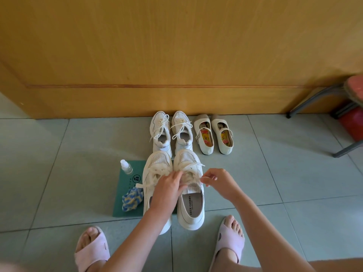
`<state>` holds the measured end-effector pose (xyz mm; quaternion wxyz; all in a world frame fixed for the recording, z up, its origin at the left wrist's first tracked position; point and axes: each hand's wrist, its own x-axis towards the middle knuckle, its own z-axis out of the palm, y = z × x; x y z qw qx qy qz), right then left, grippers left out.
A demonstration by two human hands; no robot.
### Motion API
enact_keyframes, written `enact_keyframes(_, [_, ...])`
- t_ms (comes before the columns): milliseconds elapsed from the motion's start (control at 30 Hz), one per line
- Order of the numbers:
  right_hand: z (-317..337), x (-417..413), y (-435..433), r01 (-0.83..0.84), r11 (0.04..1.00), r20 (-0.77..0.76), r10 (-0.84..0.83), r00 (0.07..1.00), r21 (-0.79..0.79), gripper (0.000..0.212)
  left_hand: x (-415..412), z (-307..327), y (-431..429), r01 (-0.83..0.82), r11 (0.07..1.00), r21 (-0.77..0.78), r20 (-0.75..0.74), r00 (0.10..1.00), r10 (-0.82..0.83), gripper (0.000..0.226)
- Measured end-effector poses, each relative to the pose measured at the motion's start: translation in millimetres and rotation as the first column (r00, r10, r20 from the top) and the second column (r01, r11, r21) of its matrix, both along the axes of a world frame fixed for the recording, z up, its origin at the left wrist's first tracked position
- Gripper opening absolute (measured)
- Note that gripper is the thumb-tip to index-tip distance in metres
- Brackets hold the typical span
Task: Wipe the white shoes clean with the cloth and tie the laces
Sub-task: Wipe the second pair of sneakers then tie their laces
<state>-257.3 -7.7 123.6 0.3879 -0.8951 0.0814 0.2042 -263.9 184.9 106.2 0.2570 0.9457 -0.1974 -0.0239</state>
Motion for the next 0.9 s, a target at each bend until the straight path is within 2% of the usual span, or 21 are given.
enact_keyframes(133, [-4, 0, -4, 0.034, 0.992, -0.024, -0.037, 0.999, -0.118, 0.011, 8, -1, 9, 0.087, 0.996, -0.005, 0.010, 0.996, -0.087, 0.023])
enact_keyframes(200, [-4, -1, -2, 0.016, 0.980, -0.038, -0.024, 0.999, -0.197, 0.012, 12, 2, 11, 0.080, 0.995, 0.057, 0.026, 0.996, -0.082, 0.026])
enact_keyframes(300, [-2, -3, 1, 0.004, 0.972, 0.024, 0.001, 1.000, -0.237, 0.011, 13, 9, 11, 0.082, 0.990, 0.111, -0.001, 0.997, -0.082, 0.031])
enact_keyframes(367, [3, -1, 0, -0.040, 0.968, 0.036, 0.051, 0.998, -0.247, 0.015, 13, 14, 11, 0.084, 0.996, 0.031, -0.070, 0.994, -0.081, 0.032])
enact_keyframes(433, [10, 3, -4, -0.106, 0.961, 0.005, 0.111, 0.994, -0.254, 0.021, 13, 22, 12, -0.001, 0.981, -0.196, -0.263, 0.963, -0.052, 0.036])
enact_keyframes(500, [18, 7, -4, -0.162, 0.958, -0.018, 0.162, 0.987, -0.237, 0.015, 17, 33, 9, -0.169, 0.896, -0.411, -0.482, 0.874, -0.057, 0.032])
enact_keyframes(633, [26, 11, 6, -0.217, 0.953, -0.003, 0.221, 0.975, -0.212, 0.009, 21, 30, 0, -0.462, 0.720, -0.518, -0.745, 0.657, -0.114, 0.029])
enact_keyframes(700, [28, 12, 12, -0.204, 0.967, 0.018, 0.209, 0.978, -0.151, 0.007, 20, 25, -4, -0.534, 0.652, -0.539, -0.777, 0.613, -0.140, 0.027])
enact_keyframes(900, [28, 12, 21, -0.127, 0.991, 0.093, 0.123, 0.988, 0.038, 0.006, 19, 18, -14, -0.546, 0.621, -0.562, -0.743, 0.664, -0.089, 0.022])
